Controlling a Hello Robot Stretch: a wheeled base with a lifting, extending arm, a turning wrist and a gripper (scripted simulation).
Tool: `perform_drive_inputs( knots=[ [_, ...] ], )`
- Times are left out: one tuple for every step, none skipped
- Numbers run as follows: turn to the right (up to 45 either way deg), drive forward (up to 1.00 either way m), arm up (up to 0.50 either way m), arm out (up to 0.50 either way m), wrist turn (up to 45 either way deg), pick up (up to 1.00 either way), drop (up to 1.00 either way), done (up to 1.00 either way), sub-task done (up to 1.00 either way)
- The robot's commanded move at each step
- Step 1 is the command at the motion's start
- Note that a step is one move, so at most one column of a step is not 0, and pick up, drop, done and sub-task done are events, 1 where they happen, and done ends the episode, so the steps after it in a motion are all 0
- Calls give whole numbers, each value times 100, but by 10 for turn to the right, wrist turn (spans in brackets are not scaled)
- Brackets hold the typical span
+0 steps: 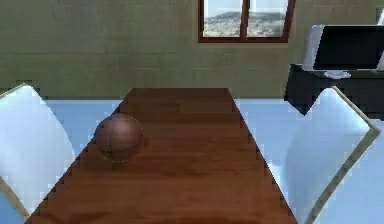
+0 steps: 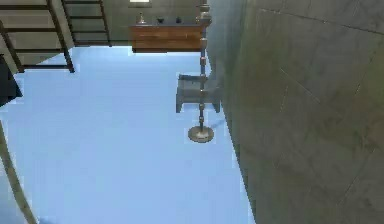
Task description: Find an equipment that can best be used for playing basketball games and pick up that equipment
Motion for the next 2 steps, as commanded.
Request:
perform_drive_inputs(
  knots=[
    [-450, 0, 0, 0, 0, 0, 0, 0, 0],
    [-390, 0, 0, 0, 0, 0, 0, 0, 0]
  ],
)
